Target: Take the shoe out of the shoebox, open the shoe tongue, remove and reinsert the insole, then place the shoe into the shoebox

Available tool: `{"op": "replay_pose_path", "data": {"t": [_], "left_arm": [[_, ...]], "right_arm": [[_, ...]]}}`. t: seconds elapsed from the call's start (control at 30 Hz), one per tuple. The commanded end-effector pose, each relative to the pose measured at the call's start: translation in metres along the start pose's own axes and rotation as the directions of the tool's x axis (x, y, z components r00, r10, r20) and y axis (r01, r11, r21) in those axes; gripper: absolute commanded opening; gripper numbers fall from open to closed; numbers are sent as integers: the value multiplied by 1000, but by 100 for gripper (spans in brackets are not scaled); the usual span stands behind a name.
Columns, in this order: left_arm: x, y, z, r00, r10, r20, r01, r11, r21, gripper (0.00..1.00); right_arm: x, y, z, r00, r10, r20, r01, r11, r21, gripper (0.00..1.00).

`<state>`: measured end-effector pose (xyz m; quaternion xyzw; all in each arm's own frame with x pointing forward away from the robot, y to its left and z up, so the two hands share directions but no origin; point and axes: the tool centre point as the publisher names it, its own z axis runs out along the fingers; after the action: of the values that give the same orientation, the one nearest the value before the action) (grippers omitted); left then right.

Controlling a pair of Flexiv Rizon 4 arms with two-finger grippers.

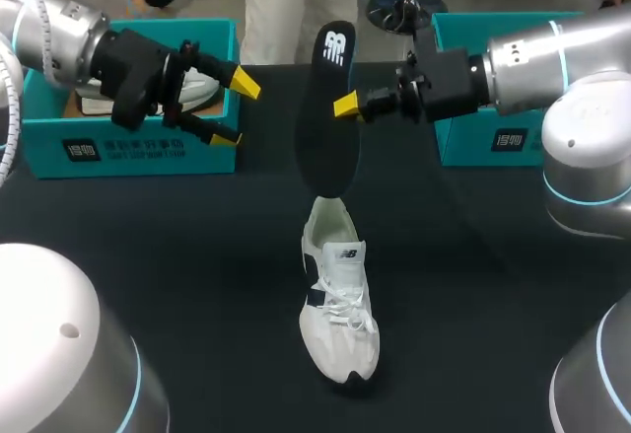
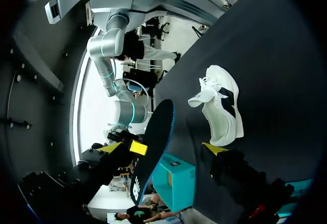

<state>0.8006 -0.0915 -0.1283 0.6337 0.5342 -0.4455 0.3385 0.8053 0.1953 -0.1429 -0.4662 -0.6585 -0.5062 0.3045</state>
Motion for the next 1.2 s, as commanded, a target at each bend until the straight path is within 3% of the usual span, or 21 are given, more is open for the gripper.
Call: {"op": "replay_pose_path", "data": {"t": [0.03, 0.27, 0.6, 0.87, 1.2], "left_arm": [[-8, -18, 3, 966, -220, -138, 197, 967, -161, 100], [7, -34, -13, 838, -505, -206, 437, 848, -300, 100], [47, -49, -36, 642, -720, -262, 626, 690, -363, 100], [74, -39, -41, 501, -807, -314, 712, 590, -379, 100], [74, -39, -41, 501, -807, -314, 712, 590, -379, 100]], "right_arm": [[1, 0, 1, 1000, 1, 4, -1, 1000, 0, 0], [1, 0, 1, 1000, 1, 4, -1, 1000, 0, 0], [1, 0, 1, 1000, 1, 4, -1, 1000, 0, 0], [1, 0, 1, 1000, 1, 4, -1, 1000, 0, 0], [1, 0, 1, 1000, 1, 4, -1, 1000, 0, 0]]}}
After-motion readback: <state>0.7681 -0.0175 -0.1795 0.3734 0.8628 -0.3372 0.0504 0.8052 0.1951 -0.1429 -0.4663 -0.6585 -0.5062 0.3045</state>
